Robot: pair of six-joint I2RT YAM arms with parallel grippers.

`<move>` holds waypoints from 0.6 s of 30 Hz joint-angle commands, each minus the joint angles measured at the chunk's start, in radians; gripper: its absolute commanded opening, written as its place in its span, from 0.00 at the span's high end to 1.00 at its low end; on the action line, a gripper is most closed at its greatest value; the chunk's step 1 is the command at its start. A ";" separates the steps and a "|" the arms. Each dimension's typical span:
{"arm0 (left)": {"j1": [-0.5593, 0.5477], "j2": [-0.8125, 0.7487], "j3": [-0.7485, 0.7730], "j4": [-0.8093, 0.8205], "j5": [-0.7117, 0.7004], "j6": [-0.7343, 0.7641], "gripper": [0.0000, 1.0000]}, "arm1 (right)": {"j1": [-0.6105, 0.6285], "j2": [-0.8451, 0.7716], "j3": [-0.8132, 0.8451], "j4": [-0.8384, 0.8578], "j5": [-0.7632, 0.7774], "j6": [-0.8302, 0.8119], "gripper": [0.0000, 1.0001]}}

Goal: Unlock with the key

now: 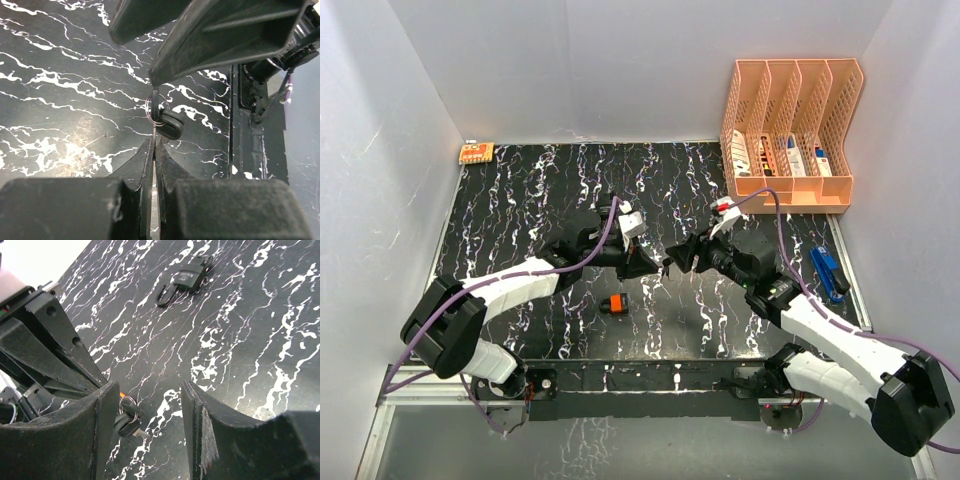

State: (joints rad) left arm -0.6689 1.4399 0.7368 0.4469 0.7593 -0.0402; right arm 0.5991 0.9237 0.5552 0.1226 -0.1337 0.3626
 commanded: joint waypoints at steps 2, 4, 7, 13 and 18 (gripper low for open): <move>0.005 -0.021 0.034 -0.005 0.098 -0.017 1.00 | -0.009 0.024 -0.029 0.160 -0.118 -0.013 0.50; 0.005 -0.022 0.032 0.005 0.102 -0.027 1.00 | -0.010 0.039 -0.040 0.187 -0.139 -0.010 0.50; 0.006 -0.021 0.035 0.017 0.109 -0.037 1.00 | -0.011 0.053 -0.054 0.221 -0.162 -0.005 0.51; 0.015 -0.020 0.035 0.044 0.123 -0.060 1.00 | -0.013 0.058 -0.078 0.266 -0.188 0.004 0.58; 0.028 -0.017 0.033 0.081 0.147 -0.093 1.00 | -0.013 0.054 -0.092 0.283 -0.203 0.010 0.63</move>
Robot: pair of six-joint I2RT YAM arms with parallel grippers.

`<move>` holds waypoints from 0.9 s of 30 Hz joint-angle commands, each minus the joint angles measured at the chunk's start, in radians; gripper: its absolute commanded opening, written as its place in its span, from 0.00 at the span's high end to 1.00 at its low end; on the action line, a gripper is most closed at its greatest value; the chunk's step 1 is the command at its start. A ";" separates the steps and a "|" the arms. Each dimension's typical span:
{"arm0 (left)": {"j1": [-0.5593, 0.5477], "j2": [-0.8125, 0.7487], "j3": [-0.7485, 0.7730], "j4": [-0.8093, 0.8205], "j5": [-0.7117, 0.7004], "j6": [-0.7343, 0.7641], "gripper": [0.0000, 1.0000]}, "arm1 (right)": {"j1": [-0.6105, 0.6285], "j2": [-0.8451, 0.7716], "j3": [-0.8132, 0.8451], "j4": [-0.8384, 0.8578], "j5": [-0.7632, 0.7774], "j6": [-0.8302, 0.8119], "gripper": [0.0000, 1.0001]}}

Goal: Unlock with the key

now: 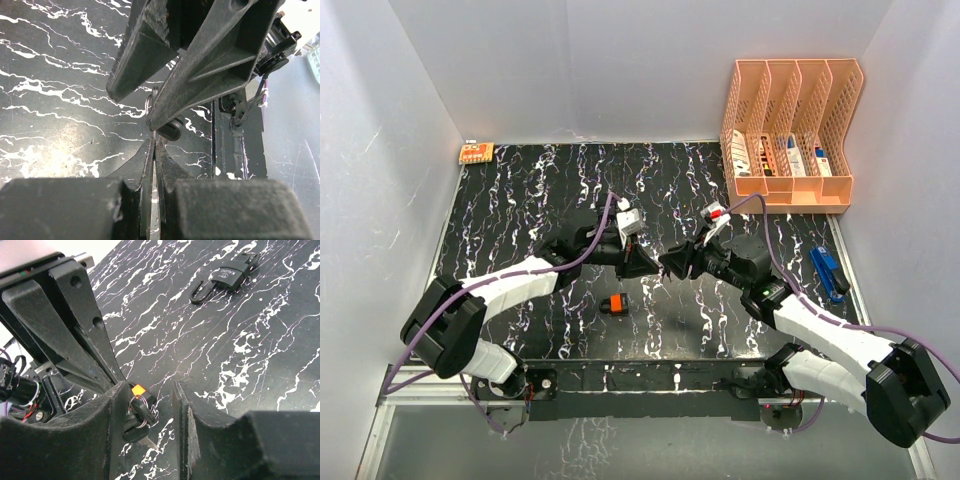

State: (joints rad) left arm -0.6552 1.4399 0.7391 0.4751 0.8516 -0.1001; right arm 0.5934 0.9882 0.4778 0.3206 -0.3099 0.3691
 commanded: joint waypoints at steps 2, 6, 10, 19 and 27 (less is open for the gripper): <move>0.020 -0.016 0.028 0.079 0.065 -0.051 1.00 | -0.008 -0.013 -0.022 0.092 -0.031 0.006 0.64; 0.028 -0.013 0.026 0.106 0.085 -0.070 1.00 | -0.009 -0.015 -0.030 0.101 -0.034 0.013 0.68; 0.029 -0.009 0.026 0.109 0.092 -0.075 1.00 | -0.012 -0.022 -0.034 0.112 -0.039 0.016 0.77; 0.032 0.016 0.023 0.131 0.083 -0.098 1.00 | -0.015 -0.020 -0.043 0.143 -0.049 0.028 1.00; 0.035 -0.003 0.004 0.083 -0.079 -0.093 0.59 | -0.023 -0.042 -0.059 0.162 -0.007 0.039 1.00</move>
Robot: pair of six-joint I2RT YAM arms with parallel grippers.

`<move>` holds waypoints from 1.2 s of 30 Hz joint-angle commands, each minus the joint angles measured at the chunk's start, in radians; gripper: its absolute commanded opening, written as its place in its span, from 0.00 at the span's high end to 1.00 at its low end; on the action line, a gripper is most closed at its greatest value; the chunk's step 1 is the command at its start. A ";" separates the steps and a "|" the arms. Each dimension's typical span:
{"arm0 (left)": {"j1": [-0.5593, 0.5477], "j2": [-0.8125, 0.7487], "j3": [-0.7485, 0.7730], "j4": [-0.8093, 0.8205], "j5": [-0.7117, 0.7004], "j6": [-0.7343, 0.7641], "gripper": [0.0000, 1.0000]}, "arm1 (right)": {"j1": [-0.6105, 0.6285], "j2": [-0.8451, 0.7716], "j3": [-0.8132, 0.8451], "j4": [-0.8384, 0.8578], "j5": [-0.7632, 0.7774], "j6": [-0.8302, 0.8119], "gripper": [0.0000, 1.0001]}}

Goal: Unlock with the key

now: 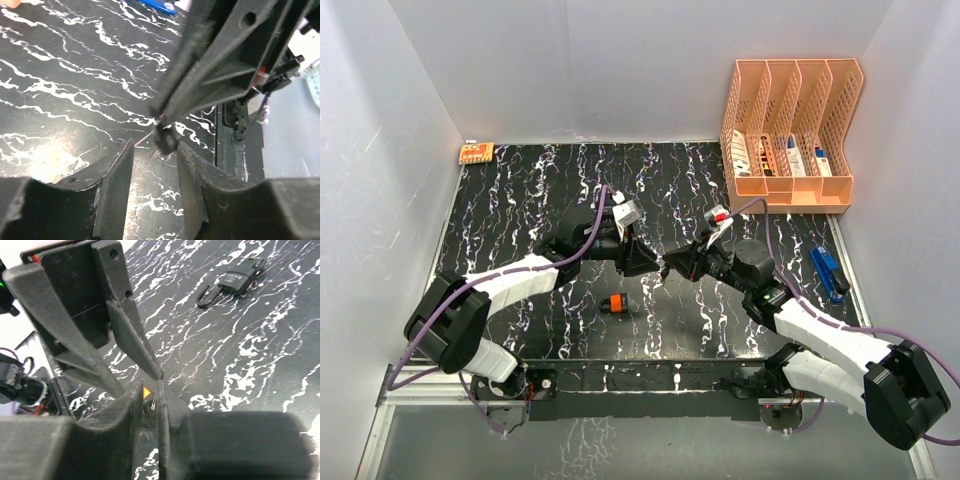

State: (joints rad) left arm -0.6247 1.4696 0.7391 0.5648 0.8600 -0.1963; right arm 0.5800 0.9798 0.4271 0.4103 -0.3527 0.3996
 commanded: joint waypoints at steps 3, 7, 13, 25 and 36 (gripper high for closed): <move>0.008 -0.093 -0.045 0.005 -0.205 0.016 0.47 | -0.020 -0.049 -0.018 0.071 0.044 0.006 1.00; 0.010 -0.215 -0.122 0.037 -0.338 0.023 0.39 | -0.035 -0.063 -0.038 0.075 0.039 0.005 1.00; 0.012 -0.313 -0.181 -0.005 -0.419 0.041 0.39 | -0.045 -0.040 -0.024 -0.009 0.095 0.021 0.95; 0.010 -0.263 -0.234 -0.022 -0.570 -0.058 0.39 | 0.011 0.173 0.109 -0.376 0.223 0.099 0.49; 0.010 -0.335 -0.262 -0.094 -0.687 -0.092 0.38 | 0.268 0.390 0.321 -0.635 0.542 0.197 0.47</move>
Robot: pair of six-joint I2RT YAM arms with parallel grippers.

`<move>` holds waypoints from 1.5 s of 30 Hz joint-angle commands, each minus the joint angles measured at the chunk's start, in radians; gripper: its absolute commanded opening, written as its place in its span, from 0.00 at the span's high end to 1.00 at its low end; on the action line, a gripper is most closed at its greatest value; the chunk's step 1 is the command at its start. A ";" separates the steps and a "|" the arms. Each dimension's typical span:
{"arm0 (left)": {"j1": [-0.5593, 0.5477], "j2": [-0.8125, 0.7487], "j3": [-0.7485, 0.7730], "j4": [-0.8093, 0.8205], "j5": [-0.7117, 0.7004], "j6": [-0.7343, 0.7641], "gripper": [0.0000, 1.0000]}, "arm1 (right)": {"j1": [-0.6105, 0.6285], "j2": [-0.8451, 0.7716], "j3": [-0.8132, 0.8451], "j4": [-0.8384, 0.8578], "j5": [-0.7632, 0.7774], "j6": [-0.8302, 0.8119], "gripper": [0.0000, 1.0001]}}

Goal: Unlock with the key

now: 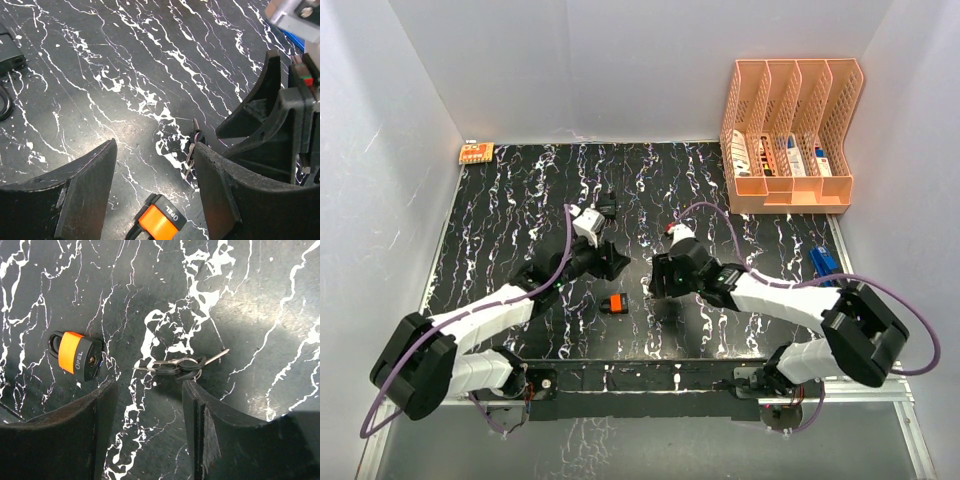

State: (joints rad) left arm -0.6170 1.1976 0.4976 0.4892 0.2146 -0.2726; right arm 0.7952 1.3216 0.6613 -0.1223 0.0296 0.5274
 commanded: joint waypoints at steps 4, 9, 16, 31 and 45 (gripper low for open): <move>0.003 -0.097 -0.044 -0.013 -0.040 -0.019 0.38 | 0.072 0.109 0.137 -0.178 0.206 0.154 0.47; 0.002 -0.132 -0.060 -0.026 -0.040 -0.011 0.38 | 0.073 0.122 0.152 -0.214 0.228 0.239 0.47; 0.002 -0.143 -0.076 -0.019 -0.030 -0.007 0.37 | 0.073 0.178 0.181 -0.185 0.206 0.241 0.46; 0.002 -0.153 -0.080 -0.035 -0.026 0.008 0.37 | 0.043 0.303 0.260 -0.135 0.182 0.219 0.83; 0.002 -0.128 -0.113 0.079 0.055 -0.004 0.38 | -0.118 -0.042 -0.040 0.385 -0.023 -0.007 1.00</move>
State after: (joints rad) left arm -0.6170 1.0710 0.4049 0.4915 0.2111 -0.2699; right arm 0.6918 1.3872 0.6590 0.0261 0.0647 0.6258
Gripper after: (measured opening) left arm 0.623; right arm 0.031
